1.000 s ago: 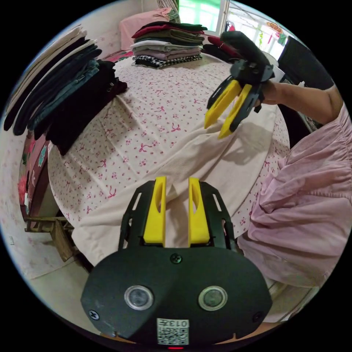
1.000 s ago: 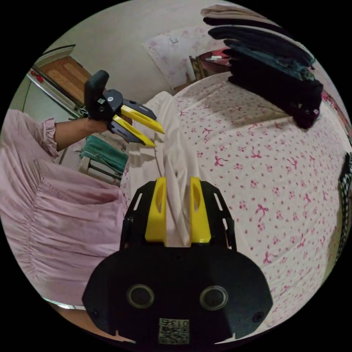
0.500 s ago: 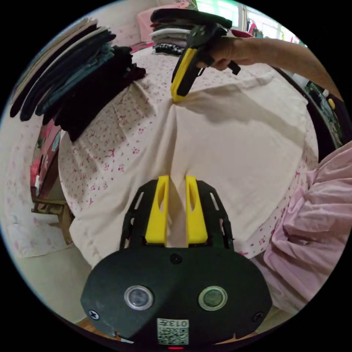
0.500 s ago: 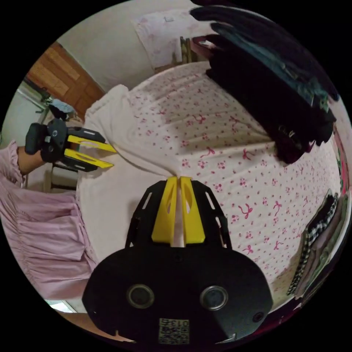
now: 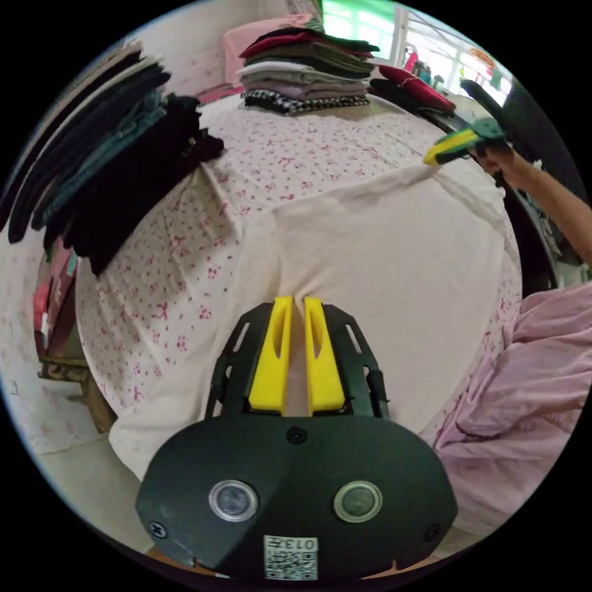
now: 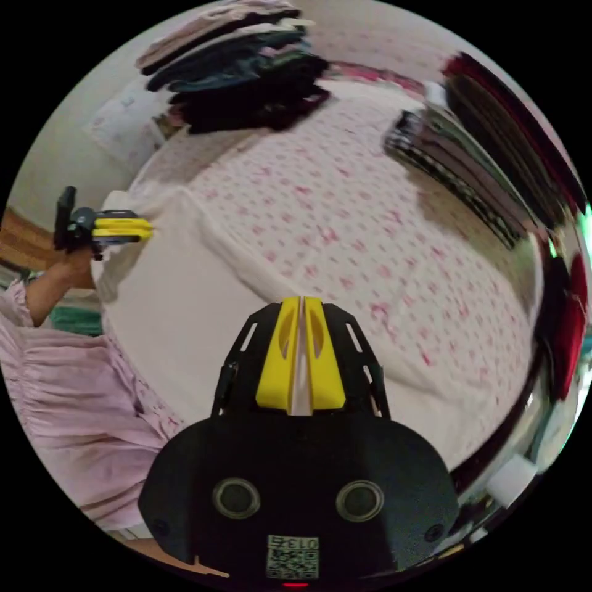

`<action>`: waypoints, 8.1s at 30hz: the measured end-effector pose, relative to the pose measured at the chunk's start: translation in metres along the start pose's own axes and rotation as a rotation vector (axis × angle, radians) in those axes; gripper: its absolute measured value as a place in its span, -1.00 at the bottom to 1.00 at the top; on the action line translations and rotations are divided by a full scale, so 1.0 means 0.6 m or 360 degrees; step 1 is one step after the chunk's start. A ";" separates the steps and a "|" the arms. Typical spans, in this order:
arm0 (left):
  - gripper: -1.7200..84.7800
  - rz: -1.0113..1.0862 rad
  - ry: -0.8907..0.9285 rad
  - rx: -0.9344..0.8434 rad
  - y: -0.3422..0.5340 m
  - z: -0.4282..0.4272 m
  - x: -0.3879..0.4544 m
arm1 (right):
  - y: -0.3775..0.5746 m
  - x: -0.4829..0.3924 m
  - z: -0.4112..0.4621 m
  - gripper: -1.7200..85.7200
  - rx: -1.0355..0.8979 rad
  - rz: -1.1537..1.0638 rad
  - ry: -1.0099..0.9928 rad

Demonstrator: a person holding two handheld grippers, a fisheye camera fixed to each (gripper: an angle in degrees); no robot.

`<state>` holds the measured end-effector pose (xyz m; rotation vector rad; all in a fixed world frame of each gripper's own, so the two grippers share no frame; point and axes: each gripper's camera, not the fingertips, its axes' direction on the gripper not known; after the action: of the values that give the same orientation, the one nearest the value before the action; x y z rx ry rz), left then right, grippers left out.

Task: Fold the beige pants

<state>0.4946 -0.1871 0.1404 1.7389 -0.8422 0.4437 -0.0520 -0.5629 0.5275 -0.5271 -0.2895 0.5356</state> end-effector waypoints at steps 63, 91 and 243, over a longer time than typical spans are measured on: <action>-0.81 0.0488 0.0189 0.0191 -0.455 0.344 0.431 | 0.789 0.372 -0.190 -0.80 0.0327 0.0988 0.0351; -0.93 0.1063 0.0262 0.0090 -0.695 0.429 0.653 | 0.842 0.249 -0.174 -0.90 0.0423 0.0908 0.0506; -0.91 0.0182 0.0833 0.0445 -0.145 0.226 -0.074 | 0.255 -0.463 -0.066 -0.88 0.0295 -0.0522 -0.0235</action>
<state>0.5119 -0.2874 0.0078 1.7096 -0.5163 1.0815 -0.3280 -0.6199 0.3766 -0.2525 -0.4530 0.2784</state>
